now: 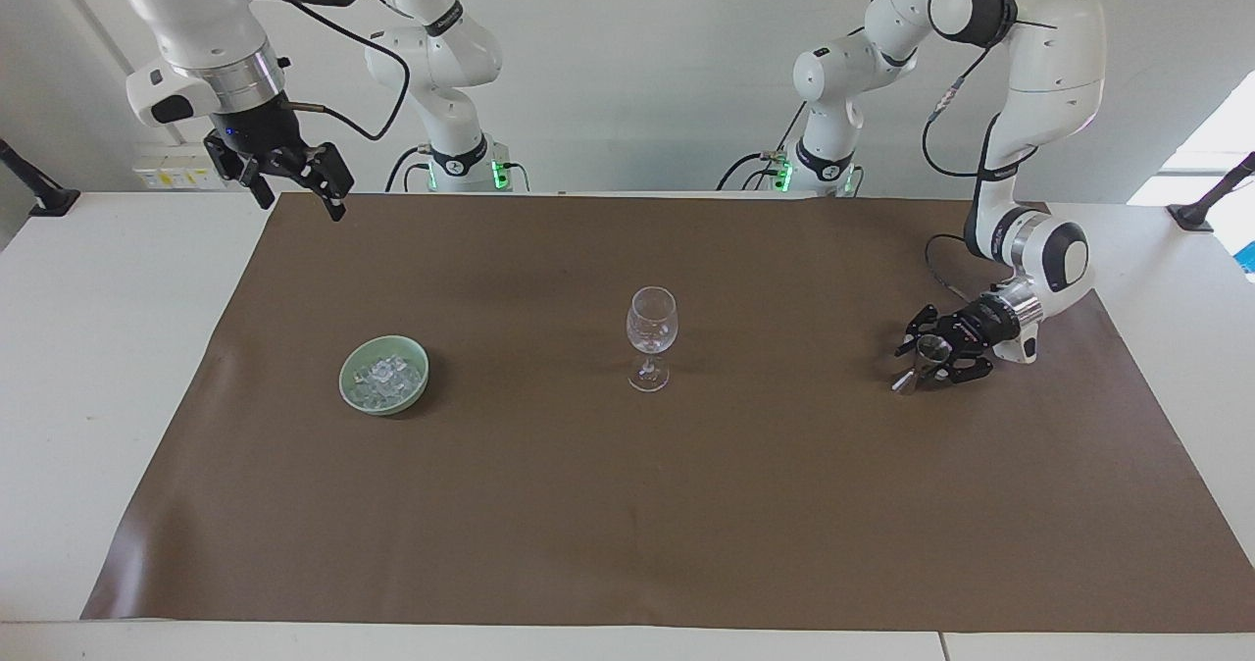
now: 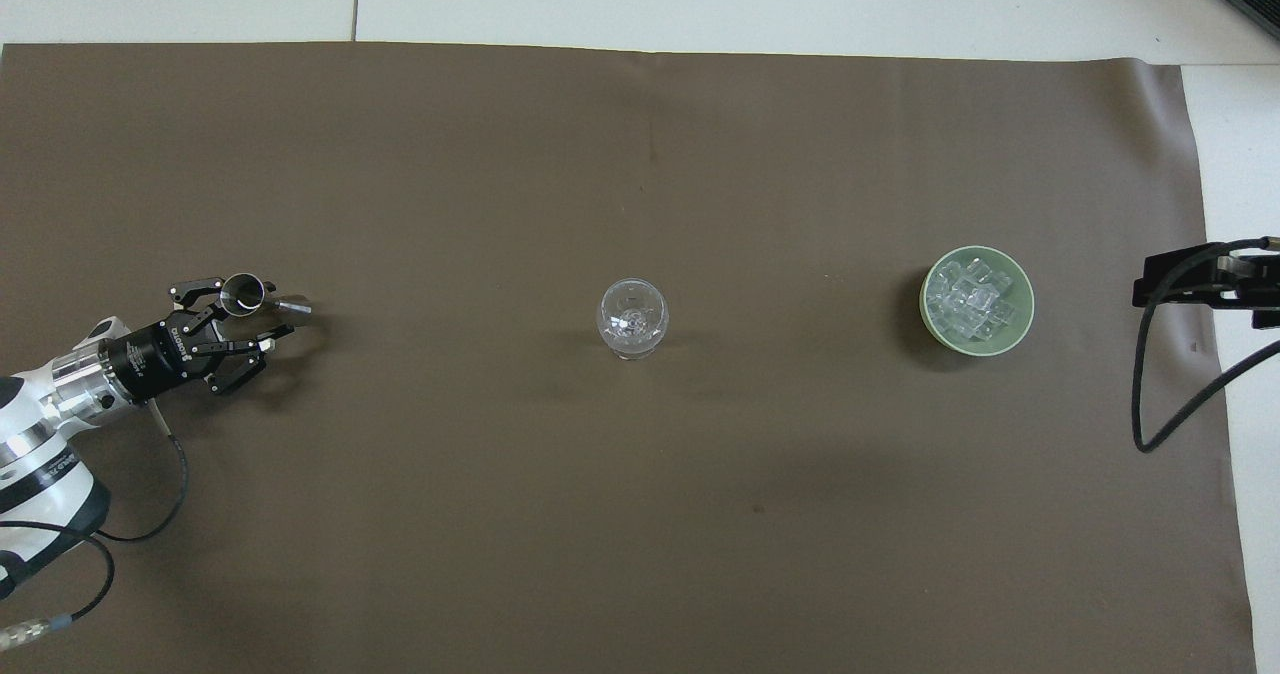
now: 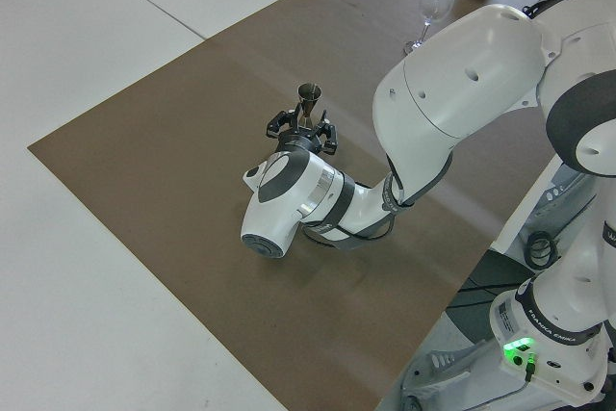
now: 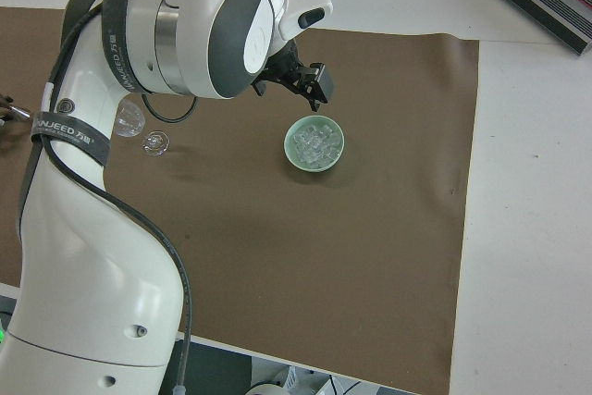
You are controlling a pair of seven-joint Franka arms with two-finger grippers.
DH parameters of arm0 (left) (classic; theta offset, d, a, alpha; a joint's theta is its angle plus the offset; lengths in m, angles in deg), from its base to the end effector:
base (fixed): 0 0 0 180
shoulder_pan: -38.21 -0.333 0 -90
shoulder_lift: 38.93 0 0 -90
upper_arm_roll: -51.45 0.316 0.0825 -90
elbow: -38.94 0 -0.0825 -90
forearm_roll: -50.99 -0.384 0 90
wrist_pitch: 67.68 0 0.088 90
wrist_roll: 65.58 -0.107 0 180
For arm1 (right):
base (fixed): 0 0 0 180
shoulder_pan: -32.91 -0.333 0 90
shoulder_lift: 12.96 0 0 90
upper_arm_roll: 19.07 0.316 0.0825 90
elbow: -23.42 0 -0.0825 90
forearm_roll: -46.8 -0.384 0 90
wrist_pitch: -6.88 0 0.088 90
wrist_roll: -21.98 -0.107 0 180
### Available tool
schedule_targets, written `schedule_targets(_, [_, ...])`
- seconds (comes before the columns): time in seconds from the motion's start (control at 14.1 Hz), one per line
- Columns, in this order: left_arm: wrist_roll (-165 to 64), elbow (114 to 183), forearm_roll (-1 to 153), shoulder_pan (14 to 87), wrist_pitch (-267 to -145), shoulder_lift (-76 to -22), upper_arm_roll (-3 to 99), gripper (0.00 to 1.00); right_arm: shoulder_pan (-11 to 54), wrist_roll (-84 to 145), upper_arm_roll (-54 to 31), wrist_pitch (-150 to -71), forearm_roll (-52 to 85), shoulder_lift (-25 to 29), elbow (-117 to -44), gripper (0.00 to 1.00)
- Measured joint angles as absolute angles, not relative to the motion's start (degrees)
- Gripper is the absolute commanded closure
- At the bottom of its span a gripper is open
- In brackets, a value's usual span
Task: Pour wine and add ice with both arms
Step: 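Close the left gripper around the silver jigger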
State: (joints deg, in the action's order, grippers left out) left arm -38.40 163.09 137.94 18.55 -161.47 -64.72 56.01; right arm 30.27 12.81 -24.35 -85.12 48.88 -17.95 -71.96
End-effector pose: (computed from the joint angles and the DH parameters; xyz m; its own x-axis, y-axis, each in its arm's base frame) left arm 0.5134 0.1208 0.2030 0.0019 0.1291 -0.9916 0.9214 0.3850 0.0519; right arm 0.5295 -0.0304 0.6302 0.9786 -0.2032 0.0319 -0.2040 -0.9787 0.0235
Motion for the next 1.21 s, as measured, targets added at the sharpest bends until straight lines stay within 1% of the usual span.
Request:
schedule_targets(0.14, [-38.40,163.10,137.94,18.55,-161.47,-64.72,56.03,0.48,30.27,12.81,-24.35,-85.12,48.88,-17.95,-71.96,0.00])
schedule_targets(0.21, [-38.40,163.11,137.94,18.55,-161.47,-64.72,56.04,0.54,30.27,12.81,-24.35,-85.12,48.88,-17.95,-71.96,0.00])
schedule_targets(0.28, [-38.40,163.11,137.94,18.55,-161.47,-64.72,56.05,0.81,30.27,12.81,-24.35,-85.12,48.88,-17.95,-71.96,0.00])
schedule_targets(0.35, [-38.44,163.11,137.95,18.55,-161.48,-64.72,56.06,1.00,30.27,12.81,-24.35,-85.12,48.88,-17.95,-71.96,0.00])
schedule_targets(1.21, [-36.96,163.01,138.27,18.42,-161.45,-64.46,56.23,1.00,30.27,12.81,-24.35,-85.12,48.88,-17.95,-71.96,0.00])
